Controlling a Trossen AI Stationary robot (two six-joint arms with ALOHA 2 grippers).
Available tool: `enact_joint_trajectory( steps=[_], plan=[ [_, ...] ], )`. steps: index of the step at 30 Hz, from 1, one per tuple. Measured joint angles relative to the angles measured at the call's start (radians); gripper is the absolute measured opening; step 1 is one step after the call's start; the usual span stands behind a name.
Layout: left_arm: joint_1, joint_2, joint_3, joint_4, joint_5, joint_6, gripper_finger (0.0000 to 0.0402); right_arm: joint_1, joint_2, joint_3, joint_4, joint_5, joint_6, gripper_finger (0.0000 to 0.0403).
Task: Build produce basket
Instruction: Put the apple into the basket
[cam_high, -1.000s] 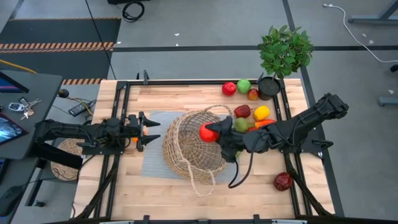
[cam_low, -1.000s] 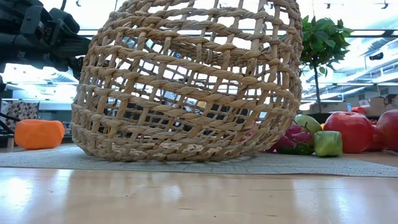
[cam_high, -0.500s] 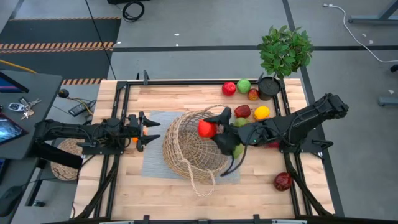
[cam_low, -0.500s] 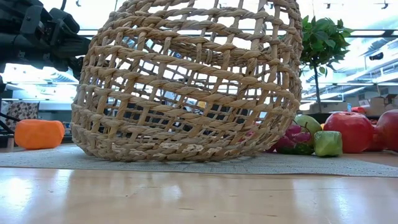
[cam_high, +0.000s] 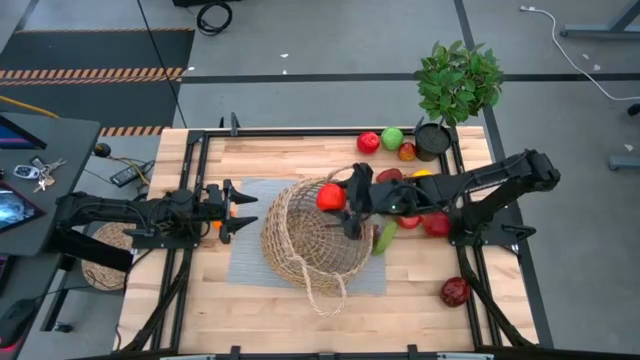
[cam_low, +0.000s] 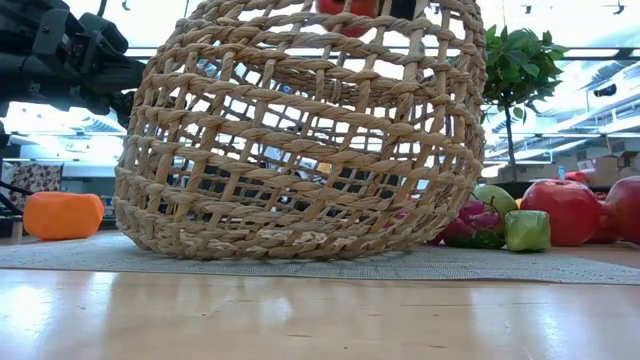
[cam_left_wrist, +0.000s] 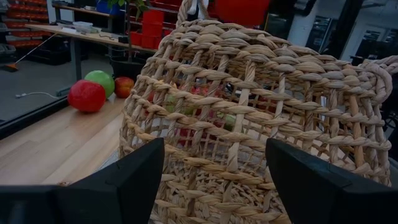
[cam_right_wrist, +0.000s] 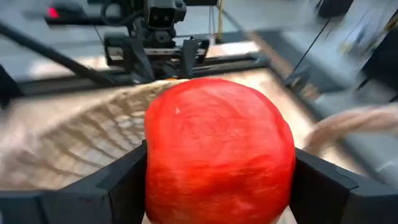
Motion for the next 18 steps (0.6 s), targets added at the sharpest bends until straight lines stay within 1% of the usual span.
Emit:
enact_joint_trajectory(
  steps=[6, 8, 10, 15, 18],
  plan=[
    [0.000, 0.000, 0.000, 0.000, 0.000, 0.000, 0.0286, -0.026, 0.000, 0.000, -0.006, -0.100, 0.351, 0.0309],
    [0.000, 0.000, 0.000, 0.000, 0.000, 0.000, 0.0286, -0.034, 0.000, 0.000, -0.006, -0.130, 0.434, 0.0310],
    [0.000, 0.000, 0.000, 0.000, 0.000, 0.000, 0.0286, -0.043, 0.000, 0.000, -0.005, -0.157, 0.480, 0.0314],
    [0.000, 0.000, 0.000, 0.000, 0.000, 0.000, 0.0286, -0.065, 0.000, 0.000, 0.026, -0.165, 0.580, 0.0327],
    [0.000, 0.000, 0.000, 0.000, 0.000, 0.000, 0.0286, -0.081, 0.000, 0.000, 0.057, -0.195, 0.617, 0.0334]
  ],
)
